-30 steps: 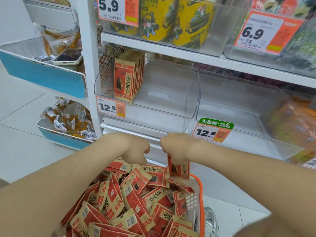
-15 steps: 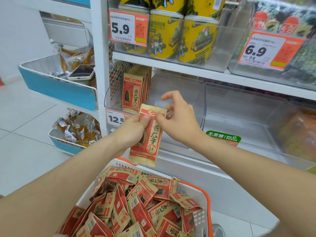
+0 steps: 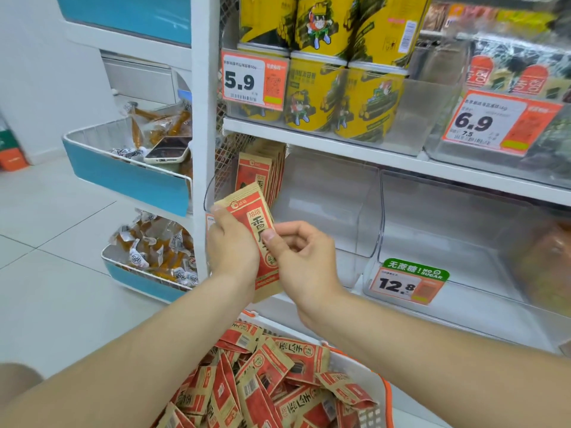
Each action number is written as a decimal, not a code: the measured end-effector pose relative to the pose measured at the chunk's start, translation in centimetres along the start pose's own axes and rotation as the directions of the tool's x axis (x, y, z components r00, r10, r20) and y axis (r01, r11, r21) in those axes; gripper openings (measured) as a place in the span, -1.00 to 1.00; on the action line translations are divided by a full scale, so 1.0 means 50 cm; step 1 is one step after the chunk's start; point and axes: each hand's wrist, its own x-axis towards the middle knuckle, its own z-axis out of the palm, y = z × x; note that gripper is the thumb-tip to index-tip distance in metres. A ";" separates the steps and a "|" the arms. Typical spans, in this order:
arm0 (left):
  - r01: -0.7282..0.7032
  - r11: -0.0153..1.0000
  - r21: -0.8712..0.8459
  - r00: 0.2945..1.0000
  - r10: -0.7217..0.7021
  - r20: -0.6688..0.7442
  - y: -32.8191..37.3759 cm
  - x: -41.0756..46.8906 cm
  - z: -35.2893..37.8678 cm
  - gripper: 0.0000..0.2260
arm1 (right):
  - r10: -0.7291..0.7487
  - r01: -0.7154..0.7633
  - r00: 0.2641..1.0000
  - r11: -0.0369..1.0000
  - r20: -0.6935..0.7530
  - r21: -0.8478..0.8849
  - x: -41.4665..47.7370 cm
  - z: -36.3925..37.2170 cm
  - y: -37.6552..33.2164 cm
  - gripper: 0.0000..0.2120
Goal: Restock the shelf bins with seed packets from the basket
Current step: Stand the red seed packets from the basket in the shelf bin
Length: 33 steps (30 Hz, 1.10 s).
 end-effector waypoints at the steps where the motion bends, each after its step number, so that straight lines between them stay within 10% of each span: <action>1: 0.031 1.000 0.001 0.999 -0.031 -0.013 0.001 0.002 -0.002 -0.40 | -0.031 0.031 0.999 0.999 0.010 -0.015 -0.002 0.007 0.002 -0.93; 10: -0.359 0.905 0.229 0.931 0.366 0.014 0.047 0.018 -0.021 -0.40 | -0.216 0.419 0.894 0.714 0.392 -0.561 0.043 0.002 -0.028 -0.78; 16: -0.347 0.883 0.315 0.934 0.298 0.196 0.106 0.065 -0.042 -0.49 | -0.542 0.563 0.812 0.633 0.216 -0.531 0.123 -0.025 -0.023 -0.80; 18: -0.465 0.745 0.478 0.884 0.363 0.294 0.118 0.078 -0.064 -0.68 | -0.553 0.563 0.805 0.593 0.217 -0.576 0.155 -0.024 -0.024 -0.77; 23: -0.616 0.025 0.787 0.775 0.193 0.601 0.112 0.113 -0.099 -0.76 | -0.383 0.434 0.892 0.575 0.240 -0.693 0.230 -0.002 0.001 -0.85; 33: -0.652 -0.057 0.756 0.749 0.110 0.654 0.110 0.146 -0.091 -0.77 | -0.157 0.165 0.984 0.651 0.081 -0.741 0.321 0.102 0.035 -0.82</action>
